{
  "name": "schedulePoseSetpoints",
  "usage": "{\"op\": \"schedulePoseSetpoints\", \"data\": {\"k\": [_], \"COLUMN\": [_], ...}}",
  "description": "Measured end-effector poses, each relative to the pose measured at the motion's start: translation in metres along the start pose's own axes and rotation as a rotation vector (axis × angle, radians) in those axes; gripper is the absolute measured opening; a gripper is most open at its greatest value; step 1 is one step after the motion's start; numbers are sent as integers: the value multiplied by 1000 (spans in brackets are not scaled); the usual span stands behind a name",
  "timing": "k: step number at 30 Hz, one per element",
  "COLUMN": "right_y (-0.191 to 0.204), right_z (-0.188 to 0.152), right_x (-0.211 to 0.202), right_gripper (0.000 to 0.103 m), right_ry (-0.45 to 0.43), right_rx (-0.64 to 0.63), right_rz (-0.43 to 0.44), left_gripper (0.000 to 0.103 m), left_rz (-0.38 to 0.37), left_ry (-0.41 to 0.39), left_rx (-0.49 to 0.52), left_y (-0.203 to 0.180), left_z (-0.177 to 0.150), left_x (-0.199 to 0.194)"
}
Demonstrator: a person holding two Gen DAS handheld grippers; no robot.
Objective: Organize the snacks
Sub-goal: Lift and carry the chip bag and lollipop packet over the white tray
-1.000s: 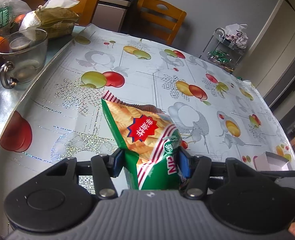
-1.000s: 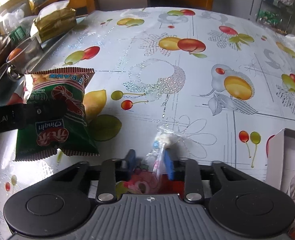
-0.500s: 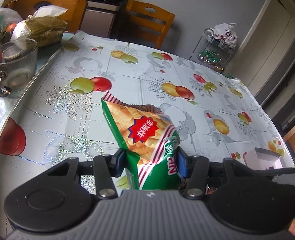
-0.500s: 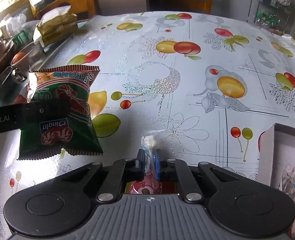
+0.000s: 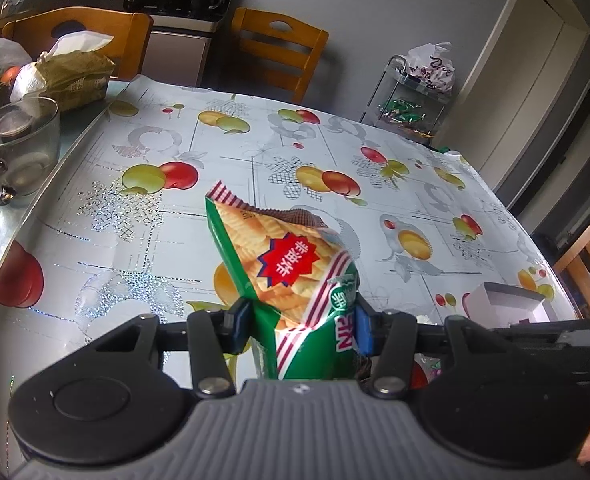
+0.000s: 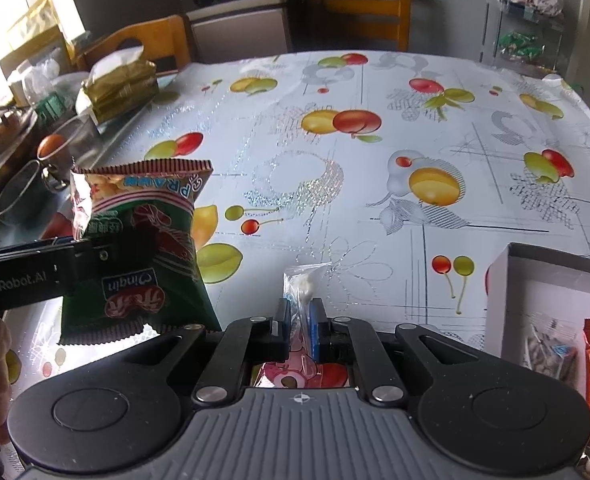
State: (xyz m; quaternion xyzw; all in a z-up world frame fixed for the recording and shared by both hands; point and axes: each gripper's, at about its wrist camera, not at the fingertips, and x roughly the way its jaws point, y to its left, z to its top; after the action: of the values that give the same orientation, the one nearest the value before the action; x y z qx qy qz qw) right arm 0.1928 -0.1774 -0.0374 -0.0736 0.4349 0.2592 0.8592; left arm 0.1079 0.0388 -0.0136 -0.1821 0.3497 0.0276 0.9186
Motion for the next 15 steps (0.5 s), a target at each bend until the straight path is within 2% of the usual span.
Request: {"op": "schedulePoseSetpoints", "data": {"k": [15], "right_y": [-16], "right_z": [-10], "right_x": [-47], "right_gripper": [10], "right_ry": [-88], "right_rx": [39], "right_rz": [6], "left_gripper": [48], "left_rz": [-47], "left_ry": [-11], "left_rx": [56], "left_y": [-37], "left_z": [-7], "left_x": [-16]}}
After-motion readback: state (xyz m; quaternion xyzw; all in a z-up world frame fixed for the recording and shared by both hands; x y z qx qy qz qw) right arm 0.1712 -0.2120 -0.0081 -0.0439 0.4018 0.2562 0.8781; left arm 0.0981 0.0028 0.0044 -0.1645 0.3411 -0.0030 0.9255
